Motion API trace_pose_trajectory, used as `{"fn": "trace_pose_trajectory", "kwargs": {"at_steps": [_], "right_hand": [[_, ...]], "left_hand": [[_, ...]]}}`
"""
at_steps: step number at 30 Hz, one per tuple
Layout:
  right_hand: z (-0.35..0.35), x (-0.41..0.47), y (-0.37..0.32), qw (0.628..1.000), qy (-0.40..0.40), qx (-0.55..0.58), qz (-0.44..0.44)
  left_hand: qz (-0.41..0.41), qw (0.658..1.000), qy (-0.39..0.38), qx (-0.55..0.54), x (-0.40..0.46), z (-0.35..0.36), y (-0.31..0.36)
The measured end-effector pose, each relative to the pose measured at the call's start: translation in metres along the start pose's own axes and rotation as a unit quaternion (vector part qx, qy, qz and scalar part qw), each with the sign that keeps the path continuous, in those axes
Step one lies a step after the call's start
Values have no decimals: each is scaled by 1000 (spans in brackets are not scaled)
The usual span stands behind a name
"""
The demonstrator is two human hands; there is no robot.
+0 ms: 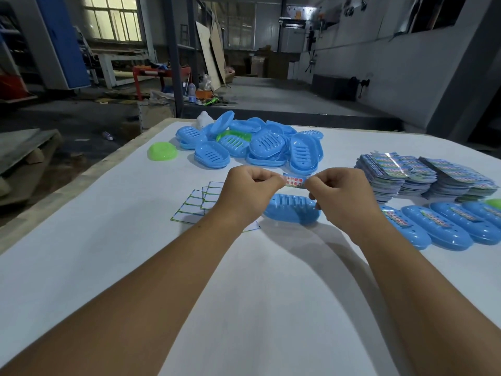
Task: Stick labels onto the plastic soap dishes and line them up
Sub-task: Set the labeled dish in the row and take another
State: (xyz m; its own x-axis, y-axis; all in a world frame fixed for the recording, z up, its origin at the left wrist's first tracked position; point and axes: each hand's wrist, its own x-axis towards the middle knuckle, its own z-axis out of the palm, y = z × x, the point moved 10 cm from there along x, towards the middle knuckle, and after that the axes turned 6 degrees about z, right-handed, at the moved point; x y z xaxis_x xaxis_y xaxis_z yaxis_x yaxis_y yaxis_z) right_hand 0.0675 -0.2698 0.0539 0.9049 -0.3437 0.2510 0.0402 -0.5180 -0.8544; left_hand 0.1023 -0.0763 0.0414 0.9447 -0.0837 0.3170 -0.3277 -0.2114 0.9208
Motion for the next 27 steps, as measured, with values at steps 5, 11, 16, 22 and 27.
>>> {"fn": "trace_pose_trajectory", "kwargs": {"at_steps": [5, 11, 16, 22, 27], "right_hand": [[1, 3, 9, 999, -21, 23, 42], [3, 3, 21, 997, -33, -26, 69], [8, 3, 25, 994, -41, -72, 73], [8, 6, 26, 992, -28, -107, 68], [9, 7, 25, 990, -26, -121, 65]], "left_hand": [[-28, 1000, -5, -5, 1, 4, -10], [-35, 998, 7, 59, 3, 4, -19], [-49, 993, -12, 108, 4, 8, -24], [-53, 990, -19, 133, 5, 9, -24], [-46, 986, -26, 156, 5, 10, -25]]}}
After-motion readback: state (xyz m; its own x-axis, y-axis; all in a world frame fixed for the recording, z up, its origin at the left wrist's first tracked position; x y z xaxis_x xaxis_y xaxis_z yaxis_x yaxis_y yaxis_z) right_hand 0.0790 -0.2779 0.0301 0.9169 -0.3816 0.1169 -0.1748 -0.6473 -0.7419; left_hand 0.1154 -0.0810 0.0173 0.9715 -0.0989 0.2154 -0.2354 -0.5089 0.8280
